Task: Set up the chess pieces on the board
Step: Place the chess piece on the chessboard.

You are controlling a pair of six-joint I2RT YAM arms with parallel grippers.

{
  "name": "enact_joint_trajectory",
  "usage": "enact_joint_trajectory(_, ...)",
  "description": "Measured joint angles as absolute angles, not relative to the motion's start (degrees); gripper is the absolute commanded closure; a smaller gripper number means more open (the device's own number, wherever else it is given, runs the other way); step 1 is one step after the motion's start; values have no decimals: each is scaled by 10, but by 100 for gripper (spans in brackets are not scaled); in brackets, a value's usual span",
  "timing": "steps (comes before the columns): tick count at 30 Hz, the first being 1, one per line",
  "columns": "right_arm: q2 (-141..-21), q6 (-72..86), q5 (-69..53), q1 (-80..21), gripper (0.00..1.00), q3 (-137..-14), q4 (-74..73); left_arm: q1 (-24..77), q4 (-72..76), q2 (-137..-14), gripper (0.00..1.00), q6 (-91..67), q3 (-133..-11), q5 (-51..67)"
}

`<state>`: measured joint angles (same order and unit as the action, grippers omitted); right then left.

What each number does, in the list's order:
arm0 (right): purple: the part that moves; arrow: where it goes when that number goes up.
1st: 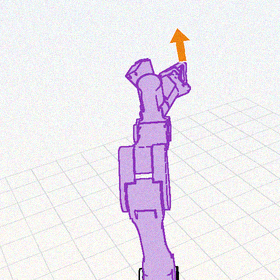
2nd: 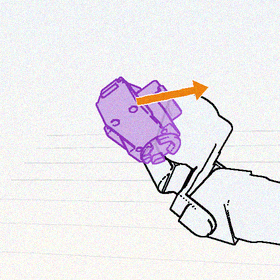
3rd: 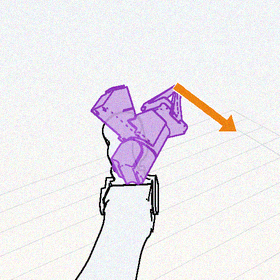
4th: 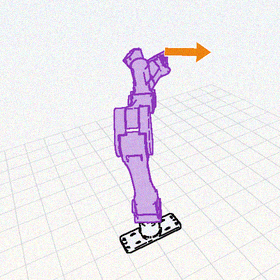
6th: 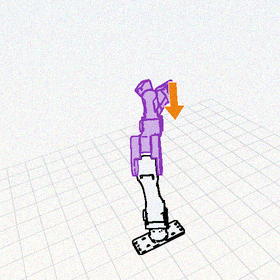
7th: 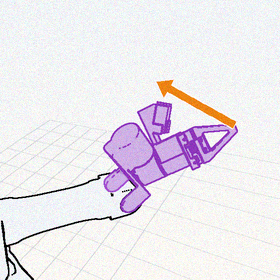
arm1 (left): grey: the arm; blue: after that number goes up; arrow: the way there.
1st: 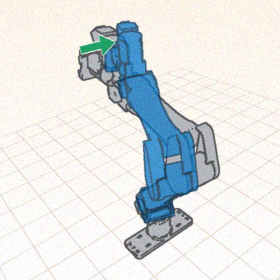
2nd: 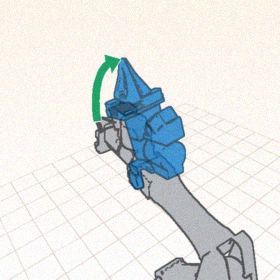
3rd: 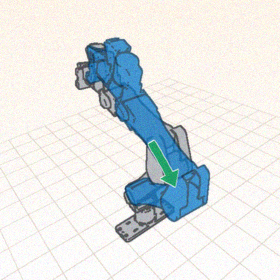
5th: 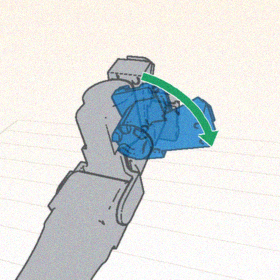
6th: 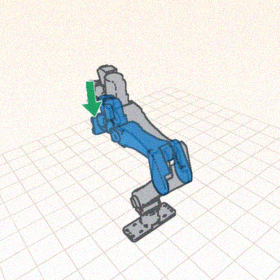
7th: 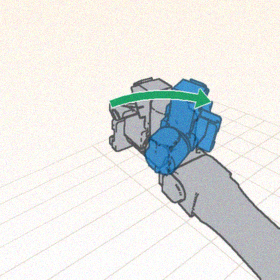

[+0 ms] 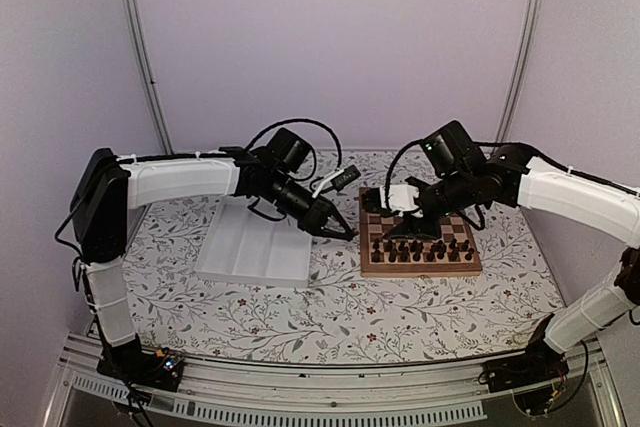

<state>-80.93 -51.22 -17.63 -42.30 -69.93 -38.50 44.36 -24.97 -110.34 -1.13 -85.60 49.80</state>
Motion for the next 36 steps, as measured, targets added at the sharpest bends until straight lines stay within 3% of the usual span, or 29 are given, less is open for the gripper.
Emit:
enact_joint_trajectory(14,-877,-557,-47,-557,58,-702,-344,471,-313,-1160,100,-17,-909,552)
enact_joint_trajectory(25,-891,-579,-6,-573,80,-702,-341,471,-331,-1173,98,-18,-910,564)
enact_joint_trajectory(30,-892,-580,6,-577,67,-701,-344,471,-334,-1173,97,-20,-910,570)
enact_joint_trajectory(33,-892,-581,12,-578,68,-701,-345,471,-334,-1173,97,-22,-910,574)
enact_joint_trajectory(36,-892,-582,15,-579,76,-700,-342,471,-336,-1173,97,-22,-910,577)
